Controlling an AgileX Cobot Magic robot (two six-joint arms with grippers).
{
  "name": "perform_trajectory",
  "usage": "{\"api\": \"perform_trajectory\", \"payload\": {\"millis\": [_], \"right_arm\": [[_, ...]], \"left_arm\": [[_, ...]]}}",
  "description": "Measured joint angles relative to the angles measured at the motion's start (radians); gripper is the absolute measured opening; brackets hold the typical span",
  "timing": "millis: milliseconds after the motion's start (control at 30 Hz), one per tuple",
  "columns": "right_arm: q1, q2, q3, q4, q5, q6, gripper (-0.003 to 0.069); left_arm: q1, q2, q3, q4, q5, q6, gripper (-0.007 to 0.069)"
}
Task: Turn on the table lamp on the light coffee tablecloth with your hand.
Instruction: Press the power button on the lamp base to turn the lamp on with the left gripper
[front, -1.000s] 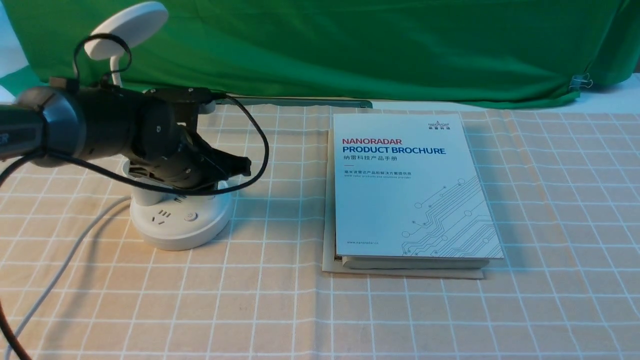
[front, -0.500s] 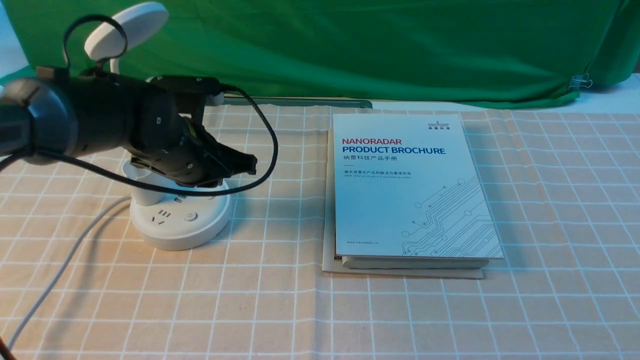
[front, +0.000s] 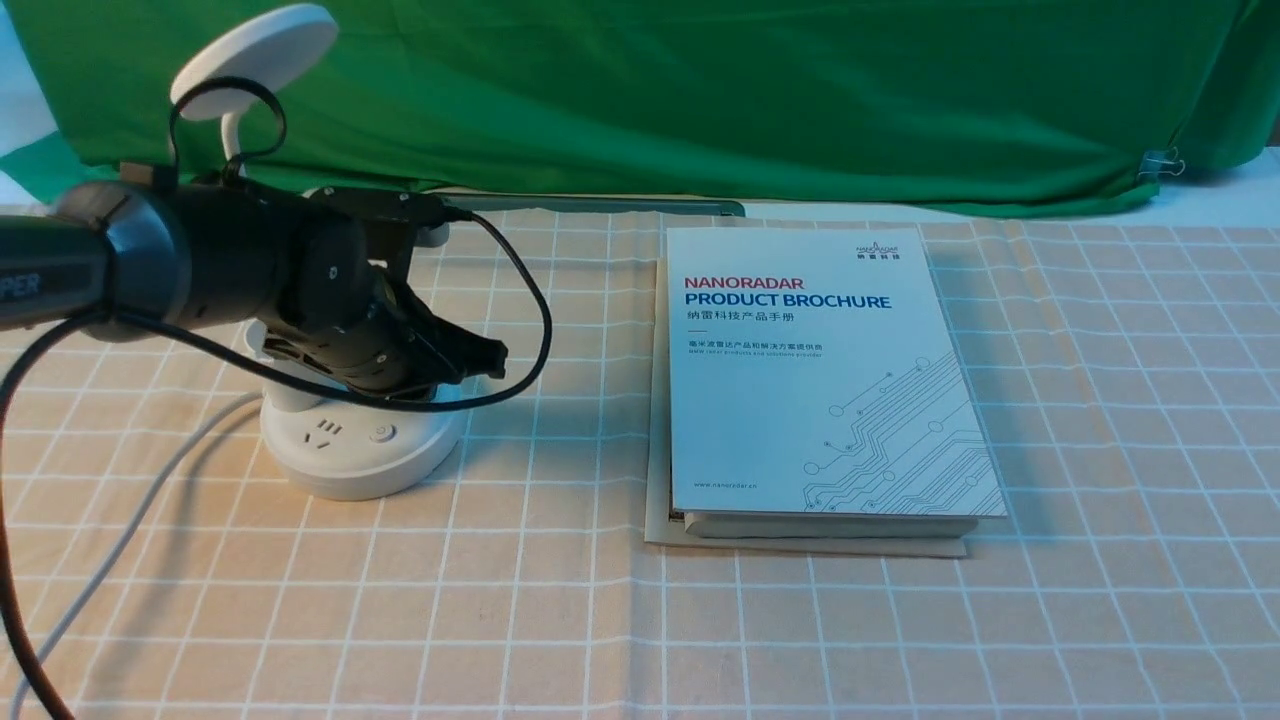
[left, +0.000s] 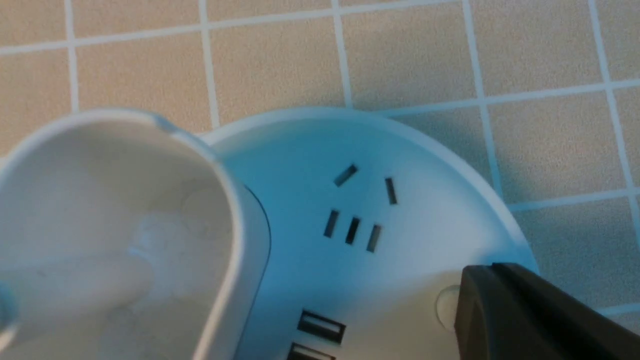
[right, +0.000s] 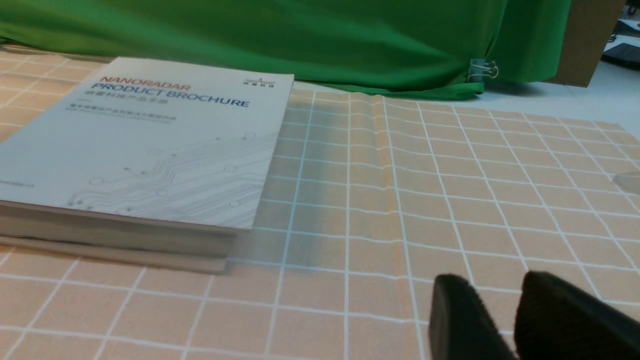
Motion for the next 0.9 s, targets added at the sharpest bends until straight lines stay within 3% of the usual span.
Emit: {"api": "perform_trajectory", "payload": {"millis": [667, 900], "right_arm": [[0.0, 0.0, 0.0, 0.0, -0.001, 0.0, 0.0239], [0.0, 0.0, 0.0, 0.0, 0.0, 0.0, 0.0239]], "left_arm": [[0.0, -0.003, -0.001, 0.011, -0.007, -0.015, -0.0001], [0.0, -0.009, -0.001, 0.091, -0.007, -0.071, -0.0001]]}}
